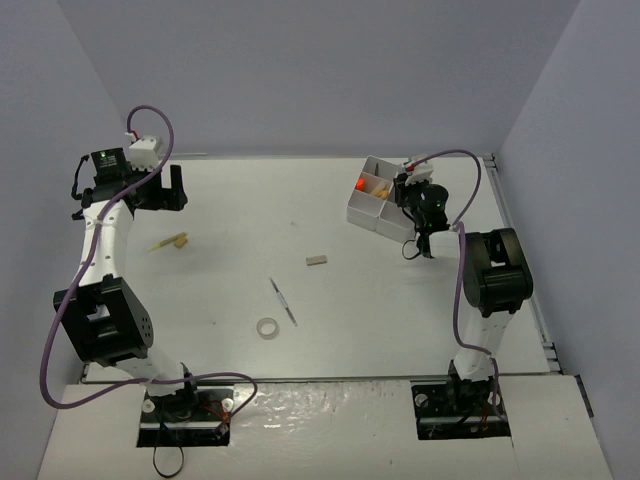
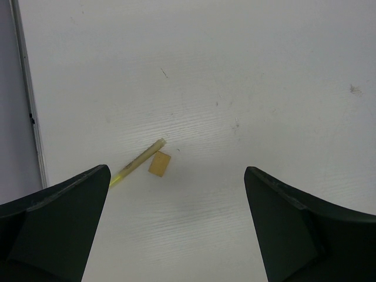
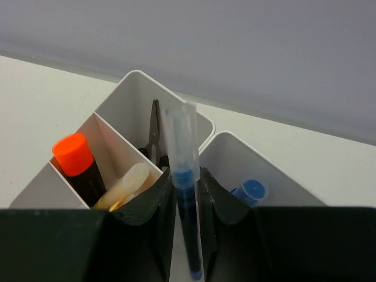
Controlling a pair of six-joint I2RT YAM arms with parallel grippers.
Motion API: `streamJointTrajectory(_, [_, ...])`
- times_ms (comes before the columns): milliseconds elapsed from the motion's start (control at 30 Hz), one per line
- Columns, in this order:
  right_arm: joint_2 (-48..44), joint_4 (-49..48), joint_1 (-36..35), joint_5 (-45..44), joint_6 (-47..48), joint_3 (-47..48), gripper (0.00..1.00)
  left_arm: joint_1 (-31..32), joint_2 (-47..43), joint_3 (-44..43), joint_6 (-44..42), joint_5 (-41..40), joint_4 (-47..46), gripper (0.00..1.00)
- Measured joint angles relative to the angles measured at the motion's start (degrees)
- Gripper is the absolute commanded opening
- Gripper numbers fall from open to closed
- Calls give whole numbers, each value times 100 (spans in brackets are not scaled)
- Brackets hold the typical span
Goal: Sort the stationery into containers
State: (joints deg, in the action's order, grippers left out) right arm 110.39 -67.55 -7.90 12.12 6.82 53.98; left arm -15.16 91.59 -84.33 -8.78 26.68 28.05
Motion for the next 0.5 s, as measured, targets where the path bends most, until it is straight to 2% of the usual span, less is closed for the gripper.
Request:
streamJointTrajectory(100, [0,4,0,-17,31,0,49,-18,-2,0,-2,33,0,97])
streamJointTrajectory(333, [-140,195,0,-36,-30,-11,63,-173,-83,0,-4,70,6,97])
streamJointTrajectory(433, [-618,690,-19,-121,-178,10,66,-307,-167,0,-4,78,14,97])
streamJointTrajectory(500, [-1124,1557,-126,-374,-277,270,67,-414,-222,0,-4,67,30,97])
